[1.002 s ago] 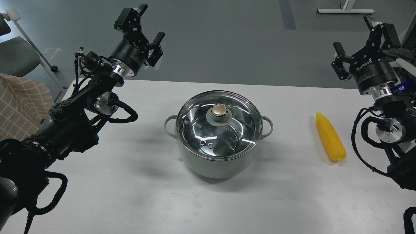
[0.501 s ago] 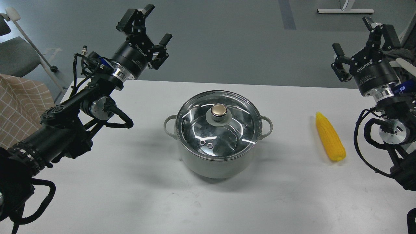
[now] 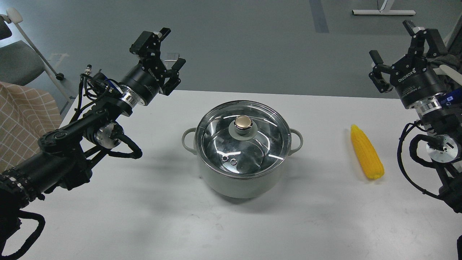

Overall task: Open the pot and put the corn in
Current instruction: 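Reach the left gripper over the pot and close on the lid knob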

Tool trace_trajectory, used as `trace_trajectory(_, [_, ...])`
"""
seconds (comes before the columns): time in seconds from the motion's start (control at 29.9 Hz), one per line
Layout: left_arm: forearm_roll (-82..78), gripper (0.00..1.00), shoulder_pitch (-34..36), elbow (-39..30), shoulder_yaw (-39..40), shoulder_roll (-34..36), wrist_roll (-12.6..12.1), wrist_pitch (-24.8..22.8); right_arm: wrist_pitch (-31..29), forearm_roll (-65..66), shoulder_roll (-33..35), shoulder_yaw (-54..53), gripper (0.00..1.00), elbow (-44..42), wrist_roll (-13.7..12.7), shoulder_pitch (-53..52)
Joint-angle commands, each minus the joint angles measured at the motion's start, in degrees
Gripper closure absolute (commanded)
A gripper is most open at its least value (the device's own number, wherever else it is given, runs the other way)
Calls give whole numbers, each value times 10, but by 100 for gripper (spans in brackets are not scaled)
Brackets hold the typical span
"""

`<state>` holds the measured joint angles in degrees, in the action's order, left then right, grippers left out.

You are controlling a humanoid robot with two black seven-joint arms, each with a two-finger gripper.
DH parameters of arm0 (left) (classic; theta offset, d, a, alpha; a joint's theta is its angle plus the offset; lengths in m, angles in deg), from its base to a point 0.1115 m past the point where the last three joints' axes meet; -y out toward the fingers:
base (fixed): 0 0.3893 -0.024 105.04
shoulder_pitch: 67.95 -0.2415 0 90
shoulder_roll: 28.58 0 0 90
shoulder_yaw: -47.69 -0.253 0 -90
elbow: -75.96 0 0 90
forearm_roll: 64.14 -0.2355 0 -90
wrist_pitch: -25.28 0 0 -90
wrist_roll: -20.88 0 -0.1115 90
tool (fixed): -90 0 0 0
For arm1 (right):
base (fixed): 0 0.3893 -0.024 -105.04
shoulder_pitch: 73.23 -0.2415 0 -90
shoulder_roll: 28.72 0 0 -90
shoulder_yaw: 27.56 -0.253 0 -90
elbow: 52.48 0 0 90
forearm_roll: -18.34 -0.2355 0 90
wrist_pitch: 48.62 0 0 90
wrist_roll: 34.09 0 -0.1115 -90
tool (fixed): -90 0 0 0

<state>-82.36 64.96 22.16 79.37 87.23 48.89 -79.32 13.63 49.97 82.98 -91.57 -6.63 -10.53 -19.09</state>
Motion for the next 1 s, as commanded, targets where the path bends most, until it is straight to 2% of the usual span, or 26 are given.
trace_trajectory(0.0, [-23,2,3,-11,1,12,0,-1,0,0,0,-1,0,0,1,0])
trace_trajectory(0.23, [-127,2,27,-53,0,47,0,4,1,-1,2,-1,0,1,1,0])
trace_trajectory(0.37, [-303,2,49,-83,8,68,0,6,1,-1,12,-1,0,2,1,0])
trace_trajectory(0.53, [-468,2,60,-163,6,79,0,64,2,-1,12,-1,0,1,2,1])
trace_trajectory(0.6, [-598,2,58,-197,5,78,0,97,5,-1,13,-1,0,0,2,2])
trace_trajectory(0.77, [-792,2,58,-246,3,80,0,112,5,-1,26,-1,0,0,4,4])
trace_trajectory(0.97, [-936,2,70,-249,-3,72,0,113,5,-1,26,-1,0,0,4,6])
